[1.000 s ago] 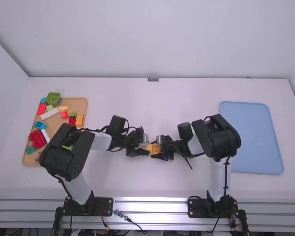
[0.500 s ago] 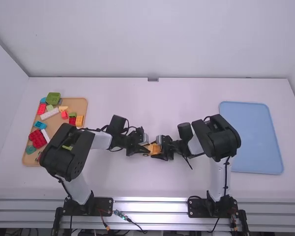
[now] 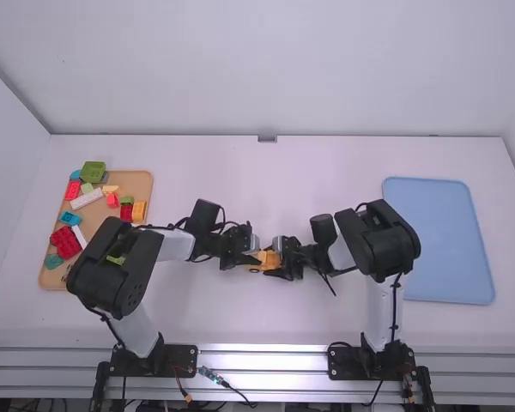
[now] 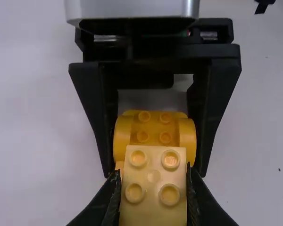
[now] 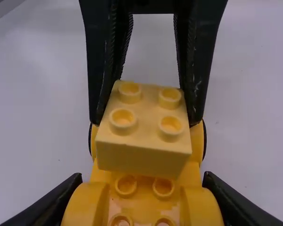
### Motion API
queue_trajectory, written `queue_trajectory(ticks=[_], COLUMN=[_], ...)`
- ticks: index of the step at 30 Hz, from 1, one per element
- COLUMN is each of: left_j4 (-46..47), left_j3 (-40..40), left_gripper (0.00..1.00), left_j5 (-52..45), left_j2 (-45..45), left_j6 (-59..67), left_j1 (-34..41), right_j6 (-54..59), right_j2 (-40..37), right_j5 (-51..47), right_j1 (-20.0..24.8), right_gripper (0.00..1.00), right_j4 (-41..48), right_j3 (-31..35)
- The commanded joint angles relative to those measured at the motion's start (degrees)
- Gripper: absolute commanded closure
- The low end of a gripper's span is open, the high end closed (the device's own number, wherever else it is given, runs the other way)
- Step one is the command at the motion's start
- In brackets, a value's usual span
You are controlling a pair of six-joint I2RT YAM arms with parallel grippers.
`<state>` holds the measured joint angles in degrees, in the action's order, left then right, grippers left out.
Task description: Assemble lego blocks to make yellow taxi
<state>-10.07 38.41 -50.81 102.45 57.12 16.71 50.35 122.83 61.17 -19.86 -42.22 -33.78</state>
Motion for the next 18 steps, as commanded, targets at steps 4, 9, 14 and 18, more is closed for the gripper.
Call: queue_trajectory(ticks=[4, 9, 14, 18], left_j4=[1.11, 2.8, -0.87, -6.25], left_j3=[0.52, 0.52, -1.07, -3.45], left_gripper=[0.98, 0.98, 0.98, 0.98], left_j5=[3.76, 3.74, 3.74, 3.78], left_j2=[-2.95, -2.95, -2.93, -2.93], left_j6=[-1.42, -0.7, 0.09, -1.92], left_j1=[-0.11, -0.09, 0.39, 0.52], right_j6=[0.48, -0.74, -0.76, -0.79], right_j2=[0.61, 0.61, 0.61, 0.61], right_j5=[-2.45, -2.45, -1.36, -1.16], right_j1=[0.92, 1.62, 1.77, 1.88], right_gripper=[0.37, 0.36, 0.36, 0.36], right_j4=[0.7, 0.7, 0.72, 0.72], right_j3=[0.04, 0.04, 0.04, 0.04])
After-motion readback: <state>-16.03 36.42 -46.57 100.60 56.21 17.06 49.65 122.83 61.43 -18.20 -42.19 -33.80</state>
